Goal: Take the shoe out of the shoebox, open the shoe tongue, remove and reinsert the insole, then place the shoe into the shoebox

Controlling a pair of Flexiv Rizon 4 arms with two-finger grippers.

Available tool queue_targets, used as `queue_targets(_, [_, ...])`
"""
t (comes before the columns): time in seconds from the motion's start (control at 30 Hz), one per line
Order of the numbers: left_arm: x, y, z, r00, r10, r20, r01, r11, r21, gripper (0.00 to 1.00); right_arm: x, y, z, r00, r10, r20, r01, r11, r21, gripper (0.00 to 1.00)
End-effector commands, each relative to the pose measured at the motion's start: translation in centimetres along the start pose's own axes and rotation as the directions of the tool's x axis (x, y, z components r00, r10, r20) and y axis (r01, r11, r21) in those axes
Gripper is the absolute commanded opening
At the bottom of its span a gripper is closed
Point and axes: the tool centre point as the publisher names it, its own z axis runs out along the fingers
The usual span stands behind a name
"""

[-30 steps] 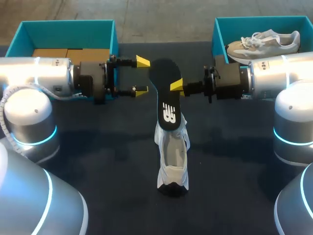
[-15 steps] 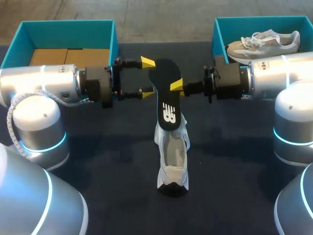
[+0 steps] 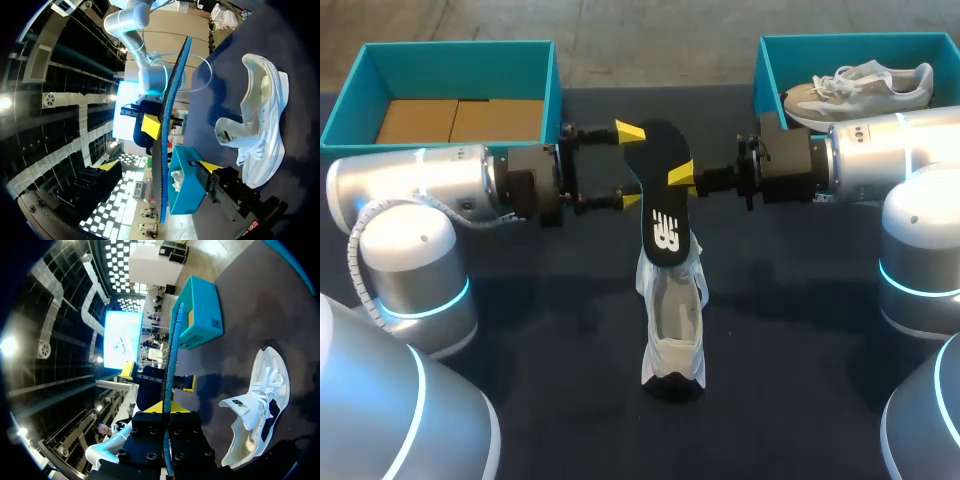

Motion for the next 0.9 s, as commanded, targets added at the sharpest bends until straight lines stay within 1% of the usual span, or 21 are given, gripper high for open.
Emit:
queue_targets(0.03, [0.27,0.11,1.01,1.0,-0.007,-0.003,0.007,1.0,-0.012,1.0,0.01,-0.04,0.15,1.0,0.0,0.001,0.0,1.0,-0.001,0.0])
queue_targets(0.17, [0.33,0.22,1.42,1.0,-0.012,-0.005,0.012,1.0,-0.016,1.0,0.01,-0.04,0.15,1.0,0.0,0.001,0.0,1.0,-0.001,0.0])
queue_targets(0.2, [0.31,0.26,1.49,1.0,-0.012,-0.005,0.012,1.0,-0.016,0.93,0.01,-0.04,0.15,1.0,0.0,0.001,0.0,1.0,-0.001,0.0])
queue_targets(0.23, [0.22,0.27,1.64,1.0,-0.013,-0.003,0.013,1.0,-0.017,0.84,0.01,-0.04,0.15,1.0,0.0,0.001,0.0,1.0,-0.001,0.0])
queue_targets(0.27, [0.16,0.25,1.71,1.0,-0.012,-0.002,0.012,1.0,-0.017,0.81,0.01,-0.04,0.15,1.0,0.0,0.001,0.0,1.0,-0.001,0.0])
queue_targets(0.3, [0.05,0.21,1.8,1.0,-0.007,0.0,0.007,1.0,-0.017,0.67,0.01,-0.04,0.15,1.0,0.0,0.001,0.0,1.0,-0.001,0.0])
queue_targets(0.33, [0.0,0.2,1.84,1.0,-0.005,0.0,0.005,1.0,-0.017,0.59,0.01,-0.04,0.15,1.0,0.0,0.001,0.0,1.0,-0.001,0.0])
queue_targets(0.43, [-0.07,0.11,1.89,1.0,0.003,0.001,-0.003,1.0,-0.016,0.49,0.01,-0.04,0.15,1.0,0.0,0.001,0.0,1.0,-0.001,0.0])
queue_targets(0.8, [0.31,0.01,1.55,1.0,0.014,0.0,-0.014,1.0,-0.025,0.37,0.01,-0.04,0.15,1.0,0.0,0.001,0.0,1.0,-0.001,0.0])
queue_targets(0.9, [0.19,-0.03,1.5,1.0,0.021,0.003,-0.021,0.999,-0.025,0.36,0.01,-0.04,0.15,1.0,0.0,0.001,0.0,1.0,-0.001,0.0])
